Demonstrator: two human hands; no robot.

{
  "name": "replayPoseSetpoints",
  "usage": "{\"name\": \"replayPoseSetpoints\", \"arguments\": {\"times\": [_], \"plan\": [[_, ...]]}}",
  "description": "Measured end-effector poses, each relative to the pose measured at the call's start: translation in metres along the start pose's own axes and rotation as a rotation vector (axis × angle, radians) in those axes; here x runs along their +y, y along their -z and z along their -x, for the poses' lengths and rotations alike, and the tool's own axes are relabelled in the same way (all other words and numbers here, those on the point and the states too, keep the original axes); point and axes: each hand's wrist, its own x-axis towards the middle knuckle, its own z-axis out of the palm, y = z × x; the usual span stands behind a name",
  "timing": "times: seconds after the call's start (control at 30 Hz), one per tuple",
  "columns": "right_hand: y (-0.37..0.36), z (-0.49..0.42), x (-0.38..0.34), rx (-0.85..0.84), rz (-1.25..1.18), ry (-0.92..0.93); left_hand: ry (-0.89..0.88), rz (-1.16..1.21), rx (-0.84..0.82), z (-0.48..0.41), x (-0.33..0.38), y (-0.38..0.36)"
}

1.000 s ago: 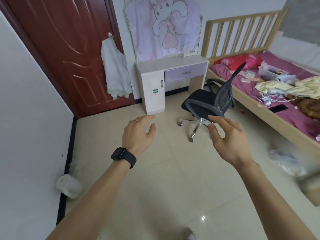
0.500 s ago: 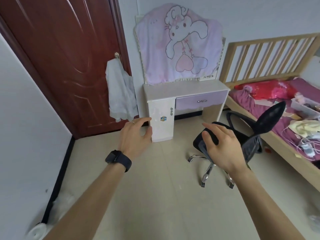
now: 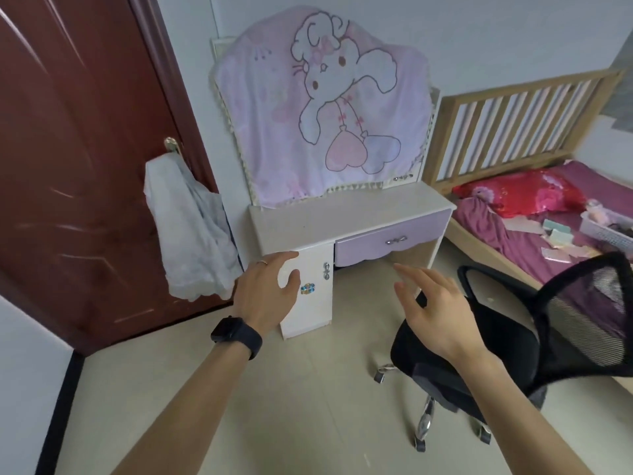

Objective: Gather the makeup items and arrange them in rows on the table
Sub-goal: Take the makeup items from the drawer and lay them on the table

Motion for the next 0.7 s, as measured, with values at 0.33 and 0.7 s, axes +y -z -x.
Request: {"name": "replayPoseSetpoints", "arguments": {"times": [0.33,0.7], "plan": [[-0.071,-0.167,0.054,-0.015,-0.046,-0.194,0.027,-0.013,-0.203,-0.187,-0.049,-0.113],[-0.176,-0.37,0.179,-0.139,-0.396,-0.582,0.055,-0.132,-0.429,-0.379,-0.091,-0.27]]}}
